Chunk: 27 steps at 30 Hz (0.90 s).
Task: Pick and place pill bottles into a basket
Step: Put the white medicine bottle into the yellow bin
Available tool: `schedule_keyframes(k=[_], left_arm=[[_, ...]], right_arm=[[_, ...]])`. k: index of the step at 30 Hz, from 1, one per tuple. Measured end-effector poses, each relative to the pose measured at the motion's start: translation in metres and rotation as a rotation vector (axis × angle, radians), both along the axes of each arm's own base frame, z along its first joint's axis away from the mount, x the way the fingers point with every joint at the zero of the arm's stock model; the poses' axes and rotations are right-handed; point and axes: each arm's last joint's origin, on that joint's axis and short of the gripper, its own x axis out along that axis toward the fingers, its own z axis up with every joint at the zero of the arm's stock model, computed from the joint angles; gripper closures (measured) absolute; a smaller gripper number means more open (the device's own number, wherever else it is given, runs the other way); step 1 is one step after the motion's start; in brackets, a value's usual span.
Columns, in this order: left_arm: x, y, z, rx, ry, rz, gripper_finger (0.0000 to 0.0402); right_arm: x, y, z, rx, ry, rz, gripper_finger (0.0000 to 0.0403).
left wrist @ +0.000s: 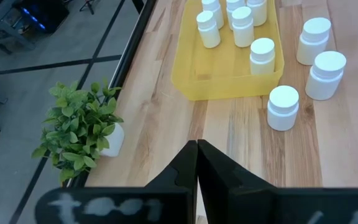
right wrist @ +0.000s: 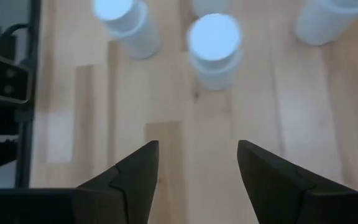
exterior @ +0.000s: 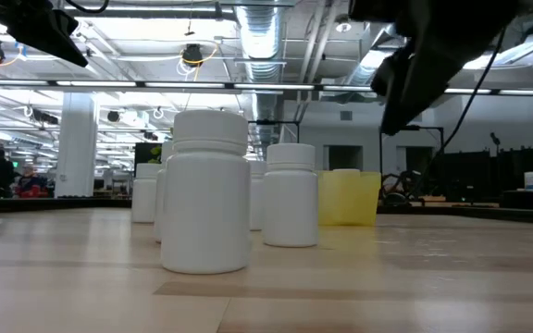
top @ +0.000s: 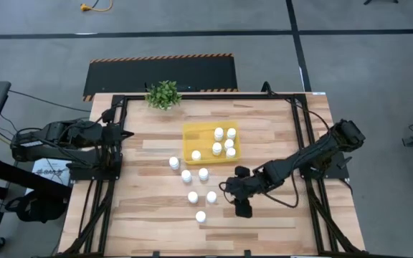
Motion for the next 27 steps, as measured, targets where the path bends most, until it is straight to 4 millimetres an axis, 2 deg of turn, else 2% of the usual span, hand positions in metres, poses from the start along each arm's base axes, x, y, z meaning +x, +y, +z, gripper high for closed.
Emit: schedule_keyframes(k=[7,19,27], left_arm=[[0.0,0.0,0.0,0.0,0.0,0.0,0.0401],[0.0,0.0,0.0,0.0,0.0,-0.001,0.0401],[0.0,0.0,0.0,-0.001,0.0,-0.001,0.0401]], right_arm=[[0.008,-0.018,0.001,-0.047,-0.026,-0.003,0.0195],[0.019,-0.037,0.002,-0.176,-0.106,0.163,0.0208],[0.036,-0.041,-0.025,-0.146,-0.021,0.209,0.0218]])
